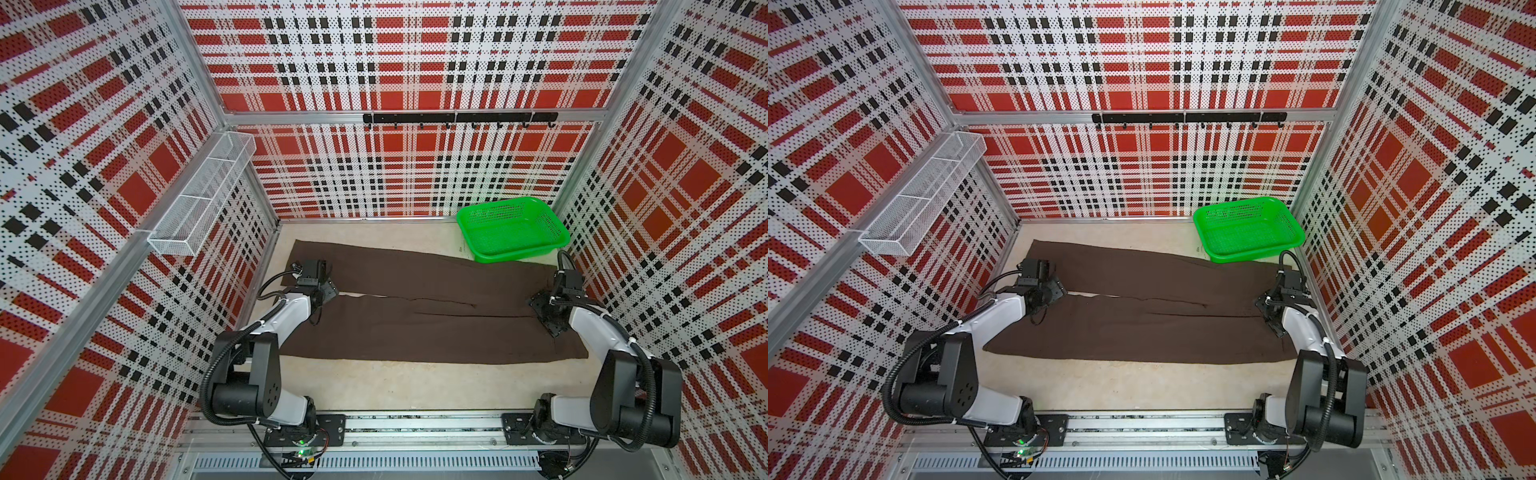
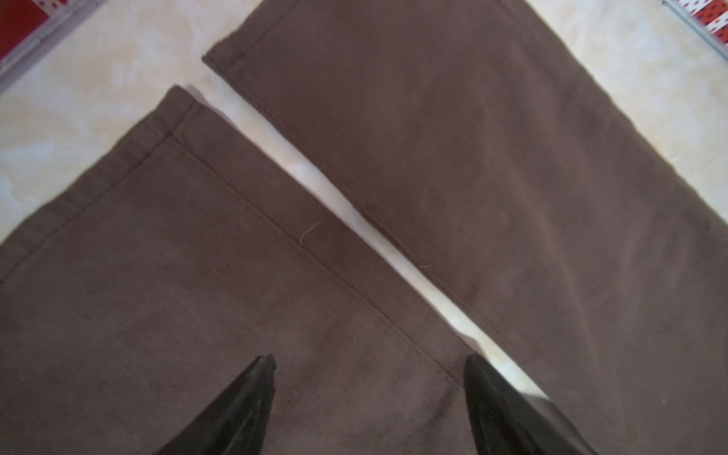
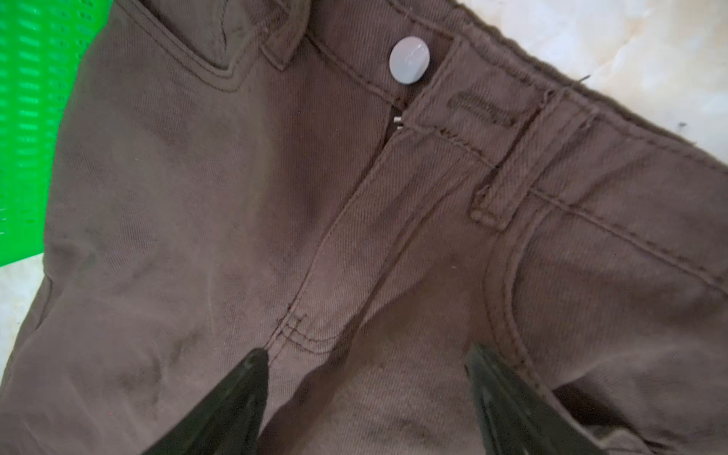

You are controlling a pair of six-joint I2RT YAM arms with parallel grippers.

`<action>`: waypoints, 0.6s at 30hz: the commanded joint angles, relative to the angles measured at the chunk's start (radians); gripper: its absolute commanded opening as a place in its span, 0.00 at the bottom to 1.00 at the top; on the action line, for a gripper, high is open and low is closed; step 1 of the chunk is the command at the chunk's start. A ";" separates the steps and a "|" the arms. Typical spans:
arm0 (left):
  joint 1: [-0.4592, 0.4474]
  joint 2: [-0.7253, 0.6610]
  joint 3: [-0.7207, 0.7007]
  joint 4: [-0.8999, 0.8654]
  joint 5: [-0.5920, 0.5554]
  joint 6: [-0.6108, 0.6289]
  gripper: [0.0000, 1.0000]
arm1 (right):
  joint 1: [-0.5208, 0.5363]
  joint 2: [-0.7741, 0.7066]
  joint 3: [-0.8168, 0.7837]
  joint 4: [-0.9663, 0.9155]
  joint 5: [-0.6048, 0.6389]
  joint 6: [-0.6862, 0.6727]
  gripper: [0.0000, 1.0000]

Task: Fold and stack the trousers
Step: Move the trousers to the center of the table.

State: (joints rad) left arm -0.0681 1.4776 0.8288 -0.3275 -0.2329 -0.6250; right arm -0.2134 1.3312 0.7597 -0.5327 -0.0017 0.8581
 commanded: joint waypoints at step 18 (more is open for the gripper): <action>0.160 -0.188 -0.028 -0.089 0.035 0.046 0.86 | -0.070 -0.022 -0.244 -0.031 -0.033 0.029 0.82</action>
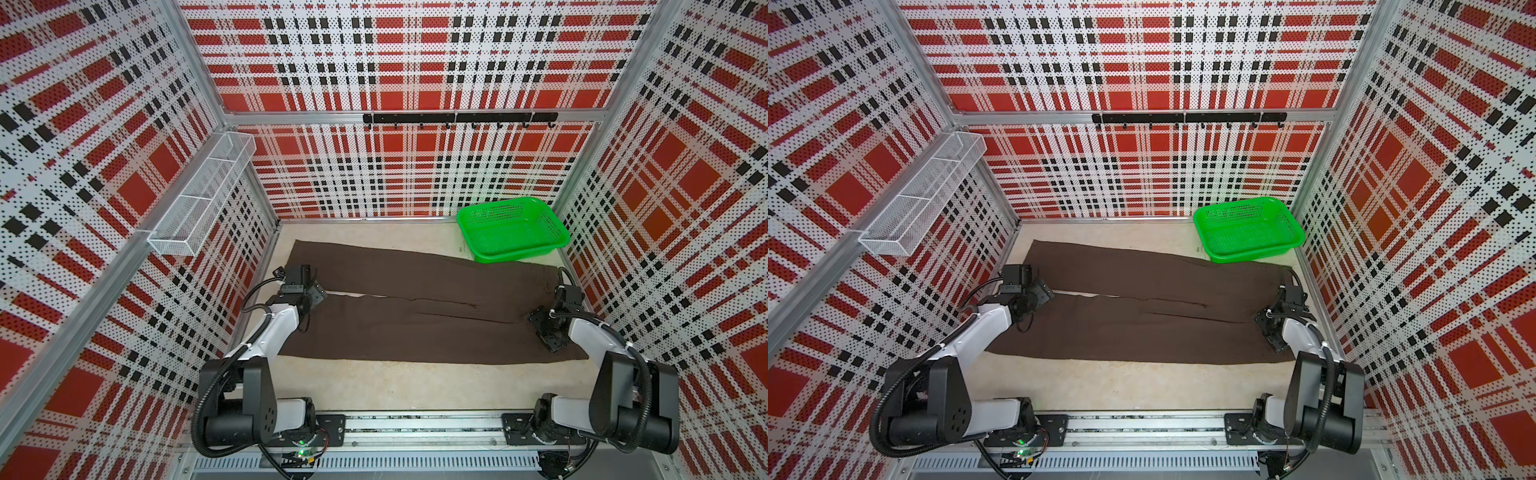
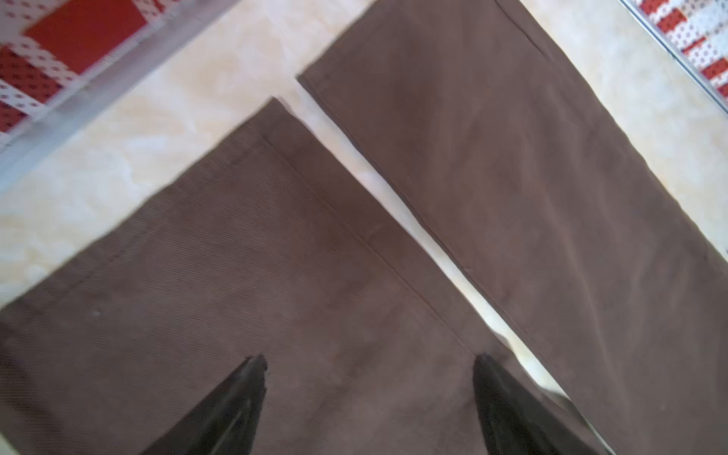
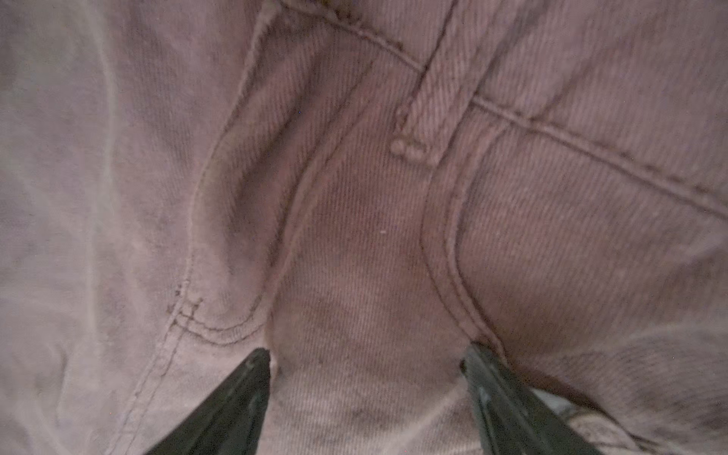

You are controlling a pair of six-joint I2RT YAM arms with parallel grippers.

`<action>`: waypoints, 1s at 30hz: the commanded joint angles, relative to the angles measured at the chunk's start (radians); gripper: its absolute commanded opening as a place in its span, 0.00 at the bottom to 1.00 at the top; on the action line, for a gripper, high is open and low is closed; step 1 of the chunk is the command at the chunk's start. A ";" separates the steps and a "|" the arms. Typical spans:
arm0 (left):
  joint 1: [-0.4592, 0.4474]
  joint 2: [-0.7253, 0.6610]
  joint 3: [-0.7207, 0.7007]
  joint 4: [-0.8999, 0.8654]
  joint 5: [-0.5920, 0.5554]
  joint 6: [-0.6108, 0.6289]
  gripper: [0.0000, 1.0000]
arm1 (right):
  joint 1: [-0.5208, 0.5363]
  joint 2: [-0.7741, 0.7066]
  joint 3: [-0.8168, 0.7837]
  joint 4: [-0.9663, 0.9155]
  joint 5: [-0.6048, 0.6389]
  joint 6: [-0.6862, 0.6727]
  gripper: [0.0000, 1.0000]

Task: Fold and stack the trousers
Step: Move the trousers to the center of the table.

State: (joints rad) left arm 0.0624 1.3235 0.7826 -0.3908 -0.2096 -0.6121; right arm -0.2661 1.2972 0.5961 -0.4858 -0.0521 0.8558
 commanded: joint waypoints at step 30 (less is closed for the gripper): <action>-0.017 0.160 0.299 0.007 -0.017 0.156 0.92 | -0.029 0.170 0.543 -0.091 0.208 -0.048 0.86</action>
State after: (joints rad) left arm 0.0521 1.4509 1.0519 -0.3950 -0.2173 -0.4808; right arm -0.2783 1.4113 1.1019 -0.6212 0.1108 0.8413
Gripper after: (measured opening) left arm 0.919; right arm 0.864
